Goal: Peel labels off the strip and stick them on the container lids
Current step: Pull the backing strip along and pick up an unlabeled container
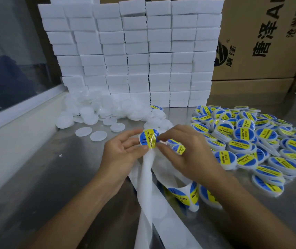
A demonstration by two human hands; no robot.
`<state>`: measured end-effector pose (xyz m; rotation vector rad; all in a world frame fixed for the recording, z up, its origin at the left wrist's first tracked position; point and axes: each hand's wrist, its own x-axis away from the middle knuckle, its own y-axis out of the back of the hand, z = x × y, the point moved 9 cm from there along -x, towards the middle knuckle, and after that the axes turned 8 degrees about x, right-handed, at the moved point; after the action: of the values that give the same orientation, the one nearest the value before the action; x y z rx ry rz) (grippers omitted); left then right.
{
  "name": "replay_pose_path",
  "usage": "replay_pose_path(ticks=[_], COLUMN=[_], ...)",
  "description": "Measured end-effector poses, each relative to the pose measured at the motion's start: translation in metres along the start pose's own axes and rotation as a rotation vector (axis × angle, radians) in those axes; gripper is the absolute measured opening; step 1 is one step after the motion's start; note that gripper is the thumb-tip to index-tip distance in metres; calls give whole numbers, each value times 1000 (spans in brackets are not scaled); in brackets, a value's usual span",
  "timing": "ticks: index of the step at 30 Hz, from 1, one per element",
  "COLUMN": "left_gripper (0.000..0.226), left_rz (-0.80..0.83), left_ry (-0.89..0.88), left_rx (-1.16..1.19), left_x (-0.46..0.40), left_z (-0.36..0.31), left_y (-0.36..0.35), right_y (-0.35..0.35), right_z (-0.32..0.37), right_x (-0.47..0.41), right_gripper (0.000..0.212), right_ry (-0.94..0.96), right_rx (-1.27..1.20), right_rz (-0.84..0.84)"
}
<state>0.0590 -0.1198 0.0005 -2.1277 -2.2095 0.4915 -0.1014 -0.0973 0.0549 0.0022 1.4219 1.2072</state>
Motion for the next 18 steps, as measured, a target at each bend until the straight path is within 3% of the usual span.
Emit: replay_pose_path(ticks=[5,11,18], left_gripper=[42,66,42], left_rz=[-61,18,-25], left_ry=[-46,18,-54], left_rx=[-7,97,11], left_x=[1,3,6], left_z=[-5,1,-6], left_y=[5,-5,-4], right_y=[-10,-6,2], right_z=[8,8,18], right_x=[3,5,5], right_gripper=[19,27,16], right_ry=[27,11,66], right_rx=[-56,16,91], right_rz=[56,-4,-117])
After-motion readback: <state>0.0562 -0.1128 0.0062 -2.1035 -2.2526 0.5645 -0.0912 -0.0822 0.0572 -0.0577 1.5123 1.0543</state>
